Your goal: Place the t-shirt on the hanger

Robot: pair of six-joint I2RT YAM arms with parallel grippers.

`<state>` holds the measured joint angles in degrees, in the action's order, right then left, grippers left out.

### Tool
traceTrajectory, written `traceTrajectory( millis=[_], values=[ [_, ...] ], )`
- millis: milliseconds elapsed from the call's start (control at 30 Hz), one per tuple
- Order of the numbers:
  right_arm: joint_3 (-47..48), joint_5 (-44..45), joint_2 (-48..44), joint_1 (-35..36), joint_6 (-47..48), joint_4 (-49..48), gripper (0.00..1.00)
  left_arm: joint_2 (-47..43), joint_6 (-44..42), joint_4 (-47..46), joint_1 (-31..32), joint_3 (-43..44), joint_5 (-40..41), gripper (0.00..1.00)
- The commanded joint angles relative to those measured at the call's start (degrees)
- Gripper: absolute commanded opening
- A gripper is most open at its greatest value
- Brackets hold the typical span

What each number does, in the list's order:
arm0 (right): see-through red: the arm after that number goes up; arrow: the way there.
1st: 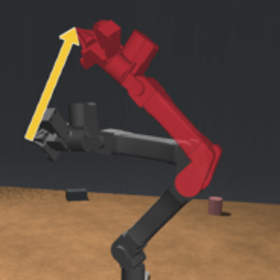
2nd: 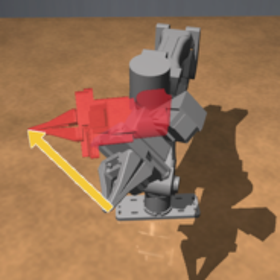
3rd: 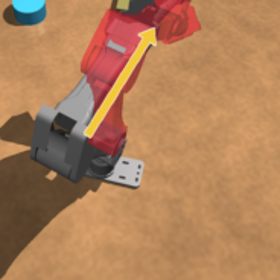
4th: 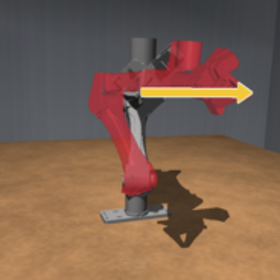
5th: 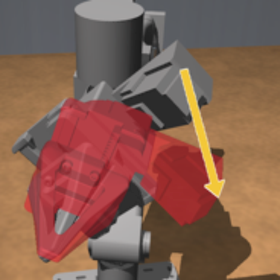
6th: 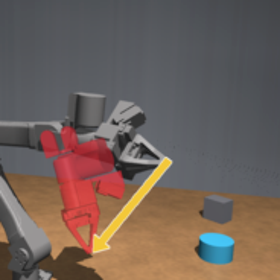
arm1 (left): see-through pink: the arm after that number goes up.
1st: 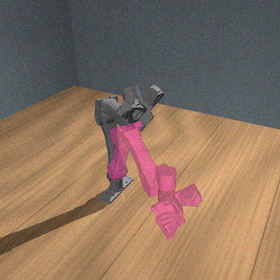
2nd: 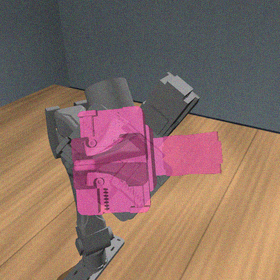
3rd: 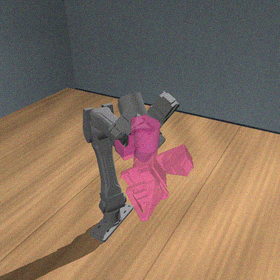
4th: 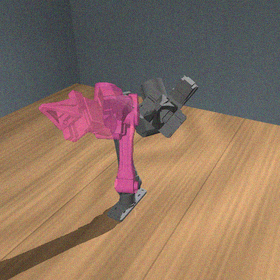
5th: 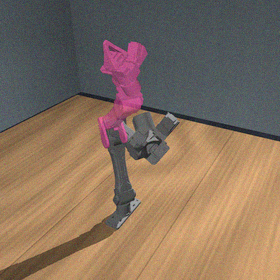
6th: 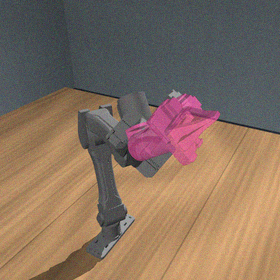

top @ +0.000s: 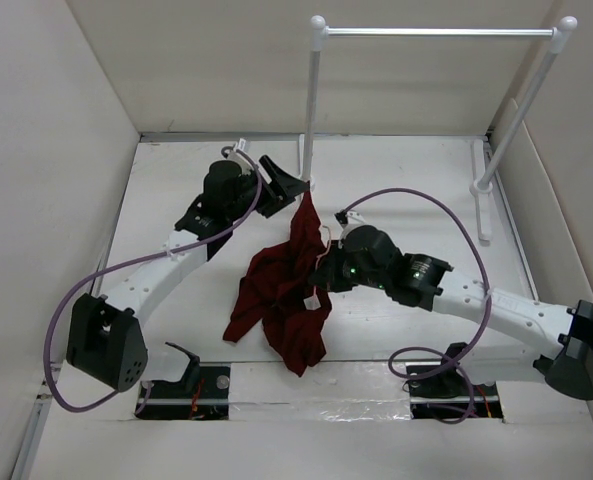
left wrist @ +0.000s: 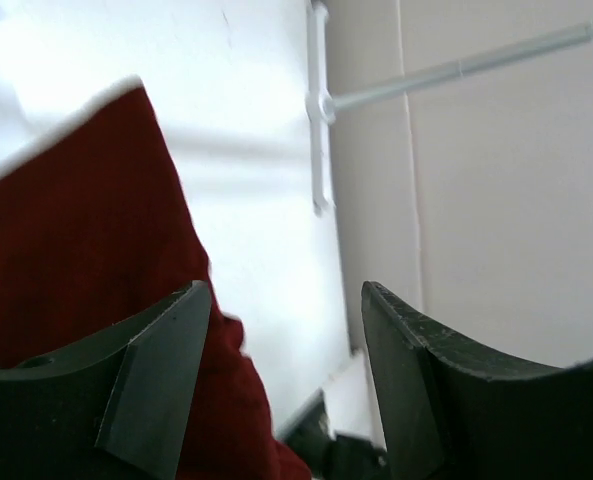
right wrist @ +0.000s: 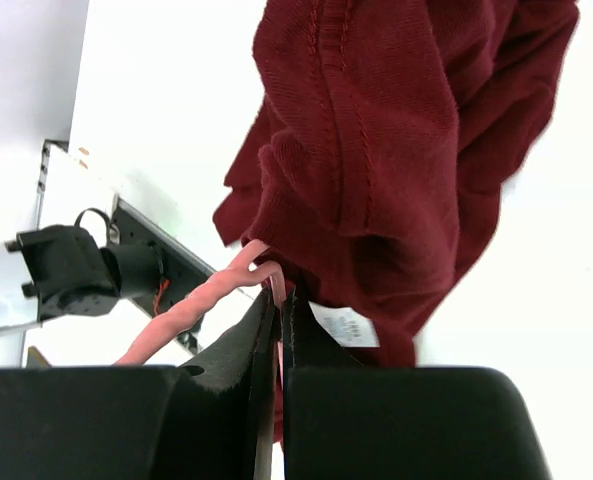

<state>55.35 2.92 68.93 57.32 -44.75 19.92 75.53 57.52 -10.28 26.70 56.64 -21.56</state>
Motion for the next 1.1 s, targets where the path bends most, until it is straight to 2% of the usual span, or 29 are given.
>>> traceTrajectory(
  millis=[0,100,333,533,767,967,1067],
  values=[
    [0.02,-4.39,-3.09,-0.63,1.59,0.11,0.0,2.16,-10.04,6.24,-0.51,5.75,8.54,0.59],
    [0.28,-6.34,-4.67,-1.94,3.61,0.99,0.0,4.8,-12.51,7.47,-1.03,7.52,11.28,0.59],
    [-1.03,-12.58,-6.61,-5.98,4.67,1.09,0.0,9.46,-19.28,0.1,-1.65,6.64,8.92,0.61],
    [-0.77,-15.13,-6.35,-7.05,4.94,0.82,0.0,10.78,-20.34,-6.06,-1.65,6.02,6.01,0.62],
    [-0.07,-17.07,-5.21,-7.05,5.11,0.2,0.0,17.01,-19.99,-7.47,-1.65,10.14,2.93,0.66],
    [0.11,-16.89,-5.38,-7.05,5.38,-0.41,0.0,21.32,-19.99,-2.64,-1.65,13.67,6.53,0.6],
    [0.11,-17.24,-5.38,-7.05,5.46,-0.67,0.0,22.47,-18.85,-2.9,-1.65,14.72,8.11,0.45]
  ],
)
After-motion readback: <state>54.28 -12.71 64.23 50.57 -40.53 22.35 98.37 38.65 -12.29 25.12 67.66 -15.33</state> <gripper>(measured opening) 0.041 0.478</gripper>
